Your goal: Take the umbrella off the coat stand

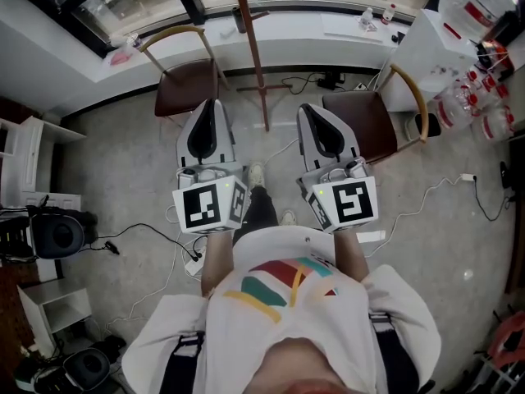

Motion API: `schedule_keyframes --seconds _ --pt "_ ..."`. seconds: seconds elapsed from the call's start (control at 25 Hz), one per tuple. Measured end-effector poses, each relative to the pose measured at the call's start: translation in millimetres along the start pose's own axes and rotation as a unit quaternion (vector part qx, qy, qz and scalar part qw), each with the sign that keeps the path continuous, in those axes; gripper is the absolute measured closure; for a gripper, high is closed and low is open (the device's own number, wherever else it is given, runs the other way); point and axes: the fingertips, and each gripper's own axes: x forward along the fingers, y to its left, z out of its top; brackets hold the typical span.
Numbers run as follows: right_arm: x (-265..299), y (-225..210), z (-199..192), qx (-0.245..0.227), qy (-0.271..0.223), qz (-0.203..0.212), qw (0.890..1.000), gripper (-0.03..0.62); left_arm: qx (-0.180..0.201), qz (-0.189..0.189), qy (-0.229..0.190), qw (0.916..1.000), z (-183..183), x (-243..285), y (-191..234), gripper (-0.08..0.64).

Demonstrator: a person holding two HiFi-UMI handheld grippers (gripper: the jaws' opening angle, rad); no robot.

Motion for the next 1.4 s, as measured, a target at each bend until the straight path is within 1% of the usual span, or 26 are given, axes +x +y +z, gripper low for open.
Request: schedule_keyframes --seconds 0.16,0.32,0.48,0.6,0.88,1.0,1.12,1.24,1.4 --pt "11 -11 -7 -0.001 0.002 -0.009 1.000 0.594 -0.001 -0.010 -0.004 0.9999 -9 20 2 0.552" --pt "26 -20 -11 -0.012 0.007 -0.015 1.000 0.593 -0.007 -0.014 -0.004 0.9999 -15 41 8 0.552" --pt "49 -28 -17 -0.018 0.010 -0.021 1.000 0.593 -0.017 -0.017 0.004 0.9997 -21 66 17 0.552" --pt "75 -31 -23 -0.026 0.014 -0.024 0.999 0.594 -0.023 -0.026 -0.001 0.9994 -30 91 29 0.552" --pt "150 -46 -20 -0.041 0.011 -0.036 0.998 0.594 -0.038 -0.036 0.001 0.9986 -32 160 62 0.552" --pt "182 -54 -24 -0.034 0.019 -0.052 0.998 0.594 -0.040 -0.047 -0.009 0.9981 -39 186 79 0.552" --pt "215 -64 -27 -0.034 0.027 -0.074 0.996 0.594 -0.044 -0.050 -0.010 0.9977 -41 213 98 0.552" --pt "243 -71 -28 -0.033 0.025 -0.091 0.995 0.593 -0.051 -0.055 -0.010 0.9971 -43 238 116 0.552" --pt "283 -77 -27 -0.040 0.015 -0.103 0.994 0.594 -0.058 -0.069 -0.014 0.9958 -45 271 136 0.552"
